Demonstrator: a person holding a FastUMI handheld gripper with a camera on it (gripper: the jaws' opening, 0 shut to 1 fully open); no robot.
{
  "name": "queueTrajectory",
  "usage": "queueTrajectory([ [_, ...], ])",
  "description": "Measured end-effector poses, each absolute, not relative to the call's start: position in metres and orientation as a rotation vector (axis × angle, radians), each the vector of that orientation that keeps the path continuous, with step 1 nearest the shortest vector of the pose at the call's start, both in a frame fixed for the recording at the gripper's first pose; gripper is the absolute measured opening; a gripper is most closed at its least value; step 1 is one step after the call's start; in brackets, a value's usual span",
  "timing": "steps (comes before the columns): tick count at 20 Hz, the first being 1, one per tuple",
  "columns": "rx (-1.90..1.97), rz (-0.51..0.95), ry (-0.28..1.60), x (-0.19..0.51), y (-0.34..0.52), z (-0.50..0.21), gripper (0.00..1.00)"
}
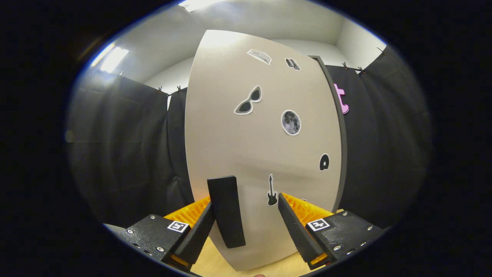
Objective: Open the shoe cabinet door, grab the shoes and put them into the shoe cabinet, then close the shoe cabinet door.
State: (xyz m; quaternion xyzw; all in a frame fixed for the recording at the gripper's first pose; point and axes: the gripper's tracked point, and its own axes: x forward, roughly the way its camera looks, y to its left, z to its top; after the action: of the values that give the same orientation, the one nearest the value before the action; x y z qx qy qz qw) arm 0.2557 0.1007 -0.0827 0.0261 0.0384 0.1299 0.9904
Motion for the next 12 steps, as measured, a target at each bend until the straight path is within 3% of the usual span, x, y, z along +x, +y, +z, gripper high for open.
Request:
queueTrajectory([
  [12,0.057,0.230,0.077,0.320,0.145,-0.087,0.93],
])
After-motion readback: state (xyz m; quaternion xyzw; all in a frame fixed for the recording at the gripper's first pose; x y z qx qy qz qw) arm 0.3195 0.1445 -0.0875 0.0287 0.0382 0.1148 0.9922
